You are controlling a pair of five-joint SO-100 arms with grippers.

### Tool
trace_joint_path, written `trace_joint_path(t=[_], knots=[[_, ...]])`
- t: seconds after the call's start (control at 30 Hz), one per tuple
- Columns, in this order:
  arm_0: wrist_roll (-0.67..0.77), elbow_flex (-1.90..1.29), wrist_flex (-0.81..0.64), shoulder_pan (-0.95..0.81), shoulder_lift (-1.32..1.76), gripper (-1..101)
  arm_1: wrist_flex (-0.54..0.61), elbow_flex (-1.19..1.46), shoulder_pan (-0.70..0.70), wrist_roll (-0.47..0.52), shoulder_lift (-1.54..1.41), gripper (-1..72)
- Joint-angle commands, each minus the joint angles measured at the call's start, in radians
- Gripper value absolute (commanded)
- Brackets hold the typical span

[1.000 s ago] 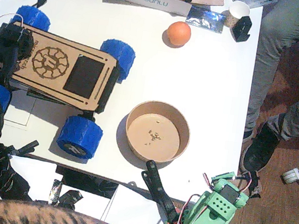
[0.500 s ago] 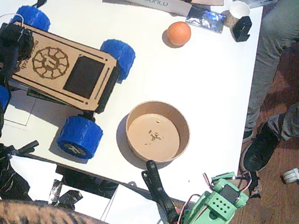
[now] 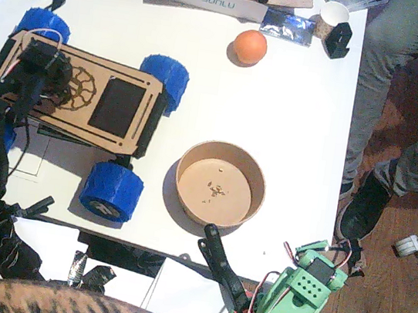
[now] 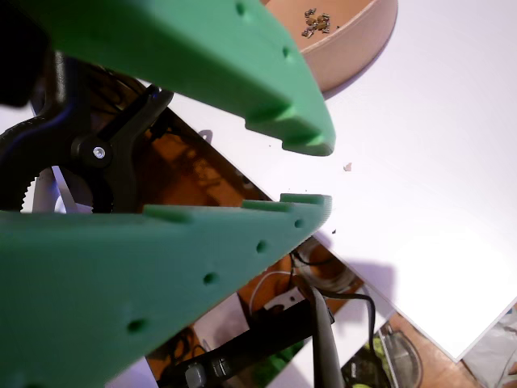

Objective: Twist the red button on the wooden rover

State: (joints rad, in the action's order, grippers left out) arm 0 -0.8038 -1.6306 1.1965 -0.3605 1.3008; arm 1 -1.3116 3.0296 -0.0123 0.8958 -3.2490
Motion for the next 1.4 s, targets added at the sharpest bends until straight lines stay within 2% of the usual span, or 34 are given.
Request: trace_joint_path(t=[0.0, 0.2, 0.3, 0.63, 0.87, 1.0, 1.17, 1.37], knots=[[-0.008, 0.034, 0.037, -0.003, 0.086, 28, -0.008, -0.005, -0.002, 0.011, -0.002, 2.5], [-0.005, 0.032, 0.109, -0.005, 0.179, 23, -0.008, -0.005, -0.002, 0.011, -0.002, 2.5], [0.046, 0.020, 0.133, 0.002, 0.241, 17, -0.008, -0.005, -0.002, 0.011, -0.002, 2.5], [0.532, 0.017, 0.249, 0.072, 0.423, 1, -0.008, -0.005, -0.002, 0.011, -0.002, 2.5], [0.788, -0.035, 0.267, 0.169, 0.534, 0, -0.008, -0.005, -0.002, 0.011, -0.002, 2.5], [0.842, -0.206, 0.187, 0.255, 0.701, 0, -0.008, -0.005, -0.002, 0.011, -0.002, 2.5], [0.851, -0.514, 0.071, 0.402, 1.063, 0, -0.008, -0.005, -0.002, 0.011, -0.002, 2.5], [0.845, -0.609, 0.095, 0.600, 1.359, 0, -0.008, -0.005, -0.002, 0.011, -0.002, 2.5]])
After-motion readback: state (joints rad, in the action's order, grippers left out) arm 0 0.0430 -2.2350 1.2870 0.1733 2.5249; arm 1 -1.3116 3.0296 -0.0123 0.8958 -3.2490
